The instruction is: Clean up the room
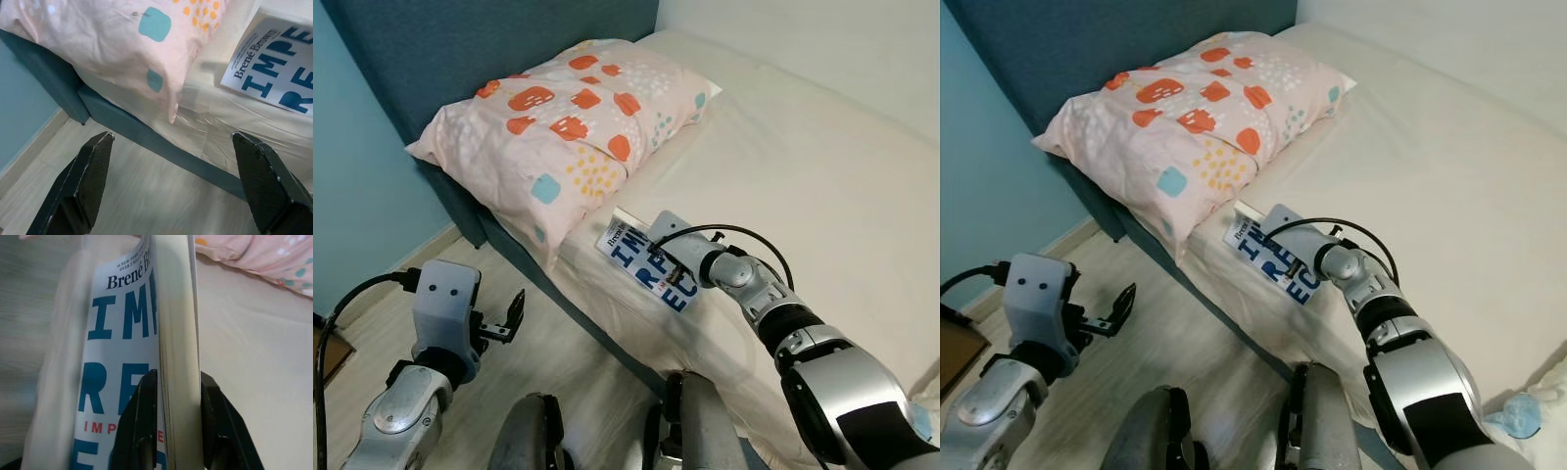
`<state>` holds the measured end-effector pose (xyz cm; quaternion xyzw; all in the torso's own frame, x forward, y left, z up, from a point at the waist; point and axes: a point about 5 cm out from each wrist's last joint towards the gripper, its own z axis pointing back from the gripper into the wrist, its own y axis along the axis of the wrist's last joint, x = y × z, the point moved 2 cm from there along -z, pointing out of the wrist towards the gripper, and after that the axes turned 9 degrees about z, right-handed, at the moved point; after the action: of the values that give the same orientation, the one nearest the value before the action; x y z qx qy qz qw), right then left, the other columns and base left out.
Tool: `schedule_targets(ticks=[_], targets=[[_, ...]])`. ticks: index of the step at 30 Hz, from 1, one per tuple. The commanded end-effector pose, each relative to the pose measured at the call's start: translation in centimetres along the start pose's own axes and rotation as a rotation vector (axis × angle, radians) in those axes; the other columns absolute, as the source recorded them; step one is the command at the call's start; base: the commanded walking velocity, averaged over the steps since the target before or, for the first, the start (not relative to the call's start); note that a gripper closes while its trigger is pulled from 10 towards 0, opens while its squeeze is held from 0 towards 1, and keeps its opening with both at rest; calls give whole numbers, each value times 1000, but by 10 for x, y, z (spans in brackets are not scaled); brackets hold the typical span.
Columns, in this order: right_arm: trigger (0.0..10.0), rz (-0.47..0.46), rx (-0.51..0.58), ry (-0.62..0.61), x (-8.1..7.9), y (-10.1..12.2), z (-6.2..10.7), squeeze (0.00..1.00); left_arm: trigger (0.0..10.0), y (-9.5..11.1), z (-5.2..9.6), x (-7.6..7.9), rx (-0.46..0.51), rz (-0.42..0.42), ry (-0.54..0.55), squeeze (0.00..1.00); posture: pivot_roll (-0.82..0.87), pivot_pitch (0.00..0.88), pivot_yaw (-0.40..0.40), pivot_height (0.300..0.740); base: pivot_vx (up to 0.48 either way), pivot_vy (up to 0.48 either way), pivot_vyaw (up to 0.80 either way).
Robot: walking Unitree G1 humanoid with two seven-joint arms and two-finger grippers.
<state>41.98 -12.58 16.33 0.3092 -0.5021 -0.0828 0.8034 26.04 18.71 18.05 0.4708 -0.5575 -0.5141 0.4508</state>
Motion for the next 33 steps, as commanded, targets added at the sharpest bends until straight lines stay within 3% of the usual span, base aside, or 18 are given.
schedule_targets(ticks=[1,2,9,11,12,13,14,15,30,31,32,33], targets=[[10000,-19,-68,90,-27,-19,1,184,10000,-5,4,0,-23,2,7,0,158,409,-68,603,0,0,0],[10000,-10,-68,84,-26,-19,1,0,10000,-5,4,0,-23,2,7,0,158,409,-68,603,0,0,0],[10000,8,-71,72,-22,-18,1,0,10000,-5,4,-1,-23,2,10,0,157,408,-68,603,0,0,0],[10000,10,-77,66,-21,-19,1,749,10000,-6,4,0,-24,3,9,0,156,406,-68,603,0,0,0],[10000,10,-77,66,-21,-19,1,749,10000,-6,4,0,-24,3,9,0,156,406,-68,603,0,0,0],[10000,15,-82,55,-19,-19,2,600,10000,-6,4,0,-24,3,8,0,156,406,-68,603,0,0,0],[10000,18,-85,47,-19,-20,2,600,10000,-6,4,0,-24,4,8,0,156,406,-67,603,0,0,0],[10000,25,-87,43,-18,-20,2,0,10000,-6,3,0,-25,4,7,0,156,406,-66,603,0,0,0],[10000,0,-140,-28,-2,-35,10,0,10000,-6,-1,2,-22,13,-8,0,140,399,-55,603,0,0,0],[10000,-3,-150,-35,0,-38,12,710,10000,-6,-2,2,-21,14,-10,0,138,399,-51,603,0,0,0],[10000,-3,-153,-38,0,-39,12,20,10000,-6,-2,2,-21,15,-11,0,138,399,-51,603,0,0,0],[10000,-3,-153,-38,0,-39,12,20,10000,-6,-2,2,-21,15,-11,0,138,399,-51,603,0,0,0]])
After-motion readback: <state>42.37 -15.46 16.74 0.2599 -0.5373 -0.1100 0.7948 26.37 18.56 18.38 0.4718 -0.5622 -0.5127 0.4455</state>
